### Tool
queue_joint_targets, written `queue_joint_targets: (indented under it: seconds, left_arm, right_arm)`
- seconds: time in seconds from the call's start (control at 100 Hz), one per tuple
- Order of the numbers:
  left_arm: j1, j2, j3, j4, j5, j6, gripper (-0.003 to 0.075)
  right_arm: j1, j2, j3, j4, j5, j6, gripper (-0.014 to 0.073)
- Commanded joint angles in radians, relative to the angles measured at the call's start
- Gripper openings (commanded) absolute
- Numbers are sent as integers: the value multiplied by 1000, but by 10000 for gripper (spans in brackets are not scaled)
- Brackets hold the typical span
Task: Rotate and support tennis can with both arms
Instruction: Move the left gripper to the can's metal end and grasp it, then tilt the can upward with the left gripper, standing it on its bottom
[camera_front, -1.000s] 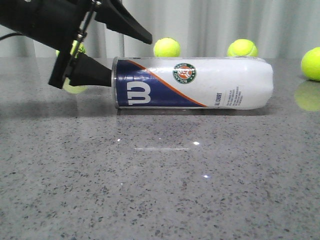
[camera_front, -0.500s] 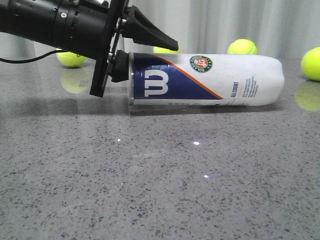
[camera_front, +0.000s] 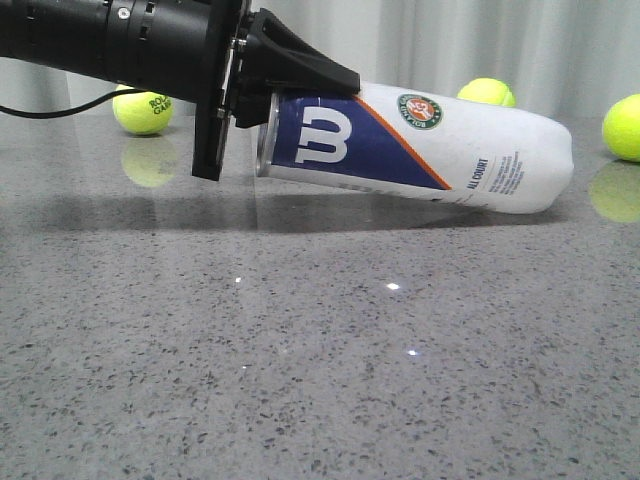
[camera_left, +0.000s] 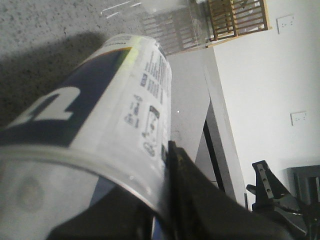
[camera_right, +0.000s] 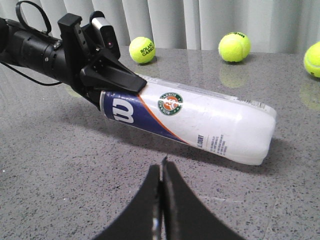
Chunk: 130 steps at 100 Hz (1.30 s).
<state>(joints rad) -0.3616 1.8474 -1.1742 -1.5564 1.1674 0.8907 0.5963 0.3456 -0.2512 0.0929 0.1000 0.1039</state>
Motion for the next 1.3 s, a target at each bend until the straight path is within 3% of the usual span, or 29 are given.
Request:
queue_joint_targets:
  seconds: [0.0, 0.22, 0.45, 0.58, 0.7, 0.9, 1.09, 1.29]
  left_arm:
    - [-7, -45, -30, -68, 90, 48, -18]
    - [-7, -125, -30, -82, 90, 83, -19]
    - [-7, -323, -30, 47, -69, 69, -19]
    - [-7, -433, -40, 276, -190, -43, -19]
    - [-7, -500, -101, 581, -220, -251, -19]
    - [-26, -521, -267, 944, -111, -488, -19]
    - [-140, -516, -393, 1270, -1, -689, -19]
    - [-261, -457, -454, 1374, 111, -709, -19]
  right_arm:
    - [0, 4, -26, -10, -79, -9, -59]
    - [0, 4, -26, -10, -79, -9, -59]
    - [0, 4, -26, -10, -79, -9, -59]
    - [0, 4, -26, -10, -79, -9, -59]
    - [0, 4, -26, -10, -79, -9, -59]
    - [0, 4, -26, -10, -79, -9, -59]
    - [0, 4, -26, -10, -79, -9, -59]
    - [0, 4, -26, -10, -79, -9, -59]
